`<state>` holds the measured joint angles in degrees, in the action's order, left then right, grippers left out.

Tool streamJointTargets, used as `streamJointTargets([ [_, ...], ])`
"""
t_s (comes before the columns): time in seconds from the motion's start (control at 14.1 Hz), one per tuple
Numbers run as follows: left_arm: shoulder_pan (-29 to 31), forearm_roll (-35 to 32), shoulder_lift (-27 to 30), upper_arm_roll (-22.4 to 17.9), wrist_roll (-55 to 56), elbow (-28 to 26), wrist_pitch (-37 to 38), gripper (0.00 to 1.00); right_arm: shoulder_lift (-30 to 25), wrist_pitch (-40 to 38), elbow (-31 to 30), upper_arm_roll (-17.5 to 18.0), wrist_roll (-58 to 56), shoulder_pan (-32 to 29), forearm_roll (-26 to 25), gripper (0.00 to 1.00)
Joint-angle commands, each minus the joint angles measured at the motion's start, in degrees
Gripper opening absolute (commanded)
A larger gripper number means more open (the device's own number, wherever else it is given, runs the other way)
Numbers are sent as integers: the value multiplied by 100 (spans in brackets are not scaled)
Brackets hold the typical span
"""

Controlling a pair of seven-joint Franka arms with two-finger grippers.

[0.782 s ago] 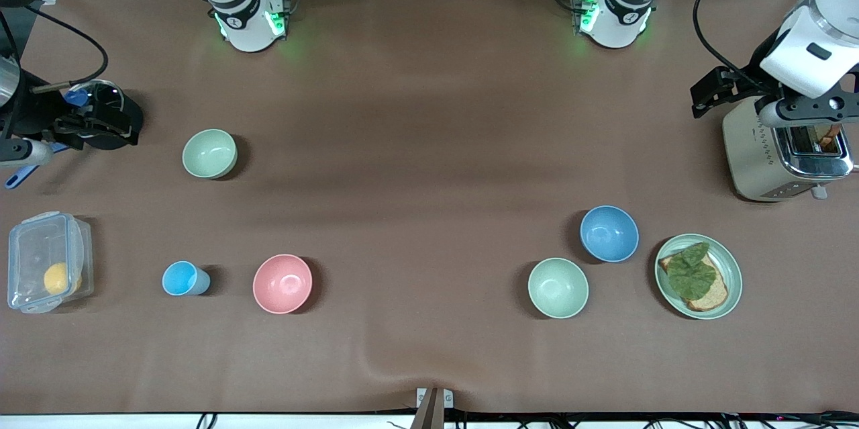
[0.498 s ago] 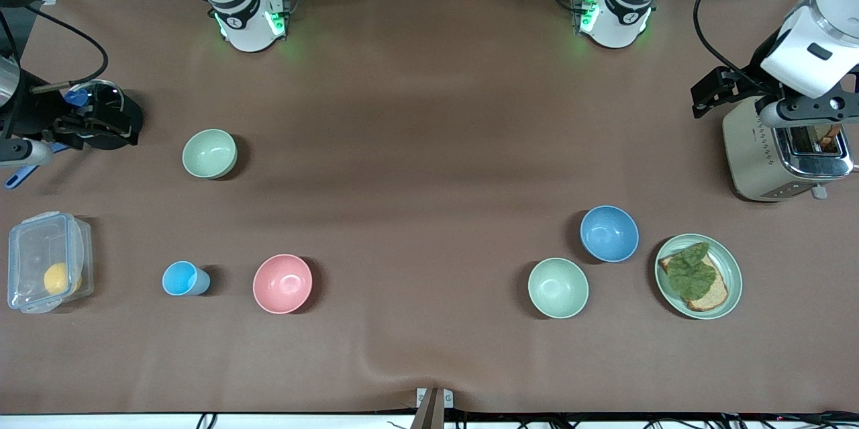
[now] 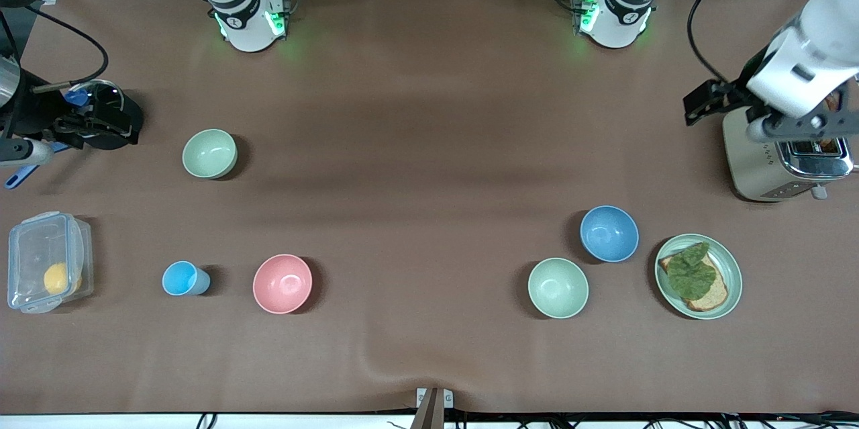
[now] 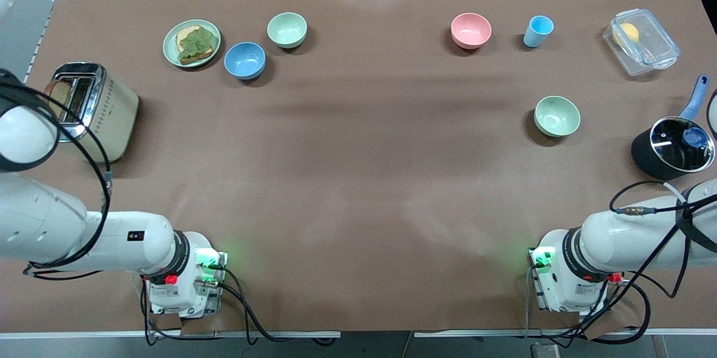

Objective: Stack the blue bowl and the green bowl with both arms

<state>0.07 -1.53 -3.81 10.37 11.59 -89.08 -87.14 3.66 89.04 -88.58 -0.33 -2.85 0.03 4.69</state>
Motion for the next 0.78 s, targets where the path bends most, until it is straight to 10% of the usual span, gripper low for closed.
streamJointTargets([
  [0.0, -16, 12, -628, 26, 28, 110, -197, 100, -102, -71, -63, -11, 74, 15, -56, 100],
  [0.71, -200, -312, -2913, -9, 246, 75, -2542, 100, 3, 43, -922, -230, -427, -47, -390, 100],
])
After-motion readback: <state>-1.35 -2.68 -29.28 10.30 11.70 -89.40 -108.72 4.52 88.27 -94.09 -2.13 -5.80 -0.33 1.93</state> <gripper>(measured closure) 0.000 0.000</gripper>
